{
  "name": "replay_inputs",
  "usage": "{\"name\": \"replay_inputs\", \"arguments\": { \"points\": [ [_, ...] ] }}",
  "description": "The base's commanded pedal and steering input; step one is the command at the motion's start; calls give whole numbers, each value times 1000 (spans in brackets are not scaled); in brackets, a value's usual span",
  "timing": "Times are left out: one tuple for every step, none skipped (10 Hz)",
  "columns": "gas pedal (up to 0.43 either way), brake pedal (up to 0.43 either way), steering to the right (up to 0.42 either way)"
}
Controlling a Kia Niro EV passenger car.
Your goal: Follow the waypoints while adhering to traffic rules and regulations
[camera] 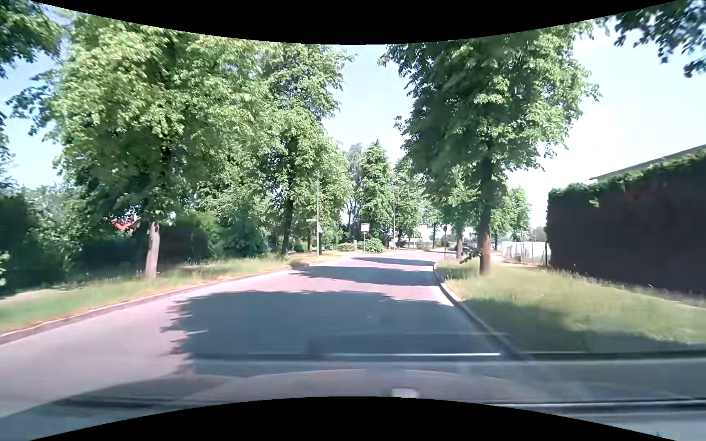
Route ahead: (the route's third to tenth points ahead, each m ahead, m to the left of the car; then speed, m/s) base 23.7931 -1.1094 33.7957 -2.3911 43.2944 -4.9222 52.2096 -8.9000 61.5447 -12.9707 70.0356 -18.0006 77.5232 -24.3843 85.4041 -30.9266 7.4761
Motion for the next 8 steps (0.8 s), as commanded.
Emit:
{"name": "replay_inputs", "arguments": {
  "points": [
    [331,0,15],
    [370,0,15],
    [390,0,15],
    [390,0,19],
    [390,0,23],
    [390,0,27],
    [370,0,28],
    [339,0,29]
  ]
}}
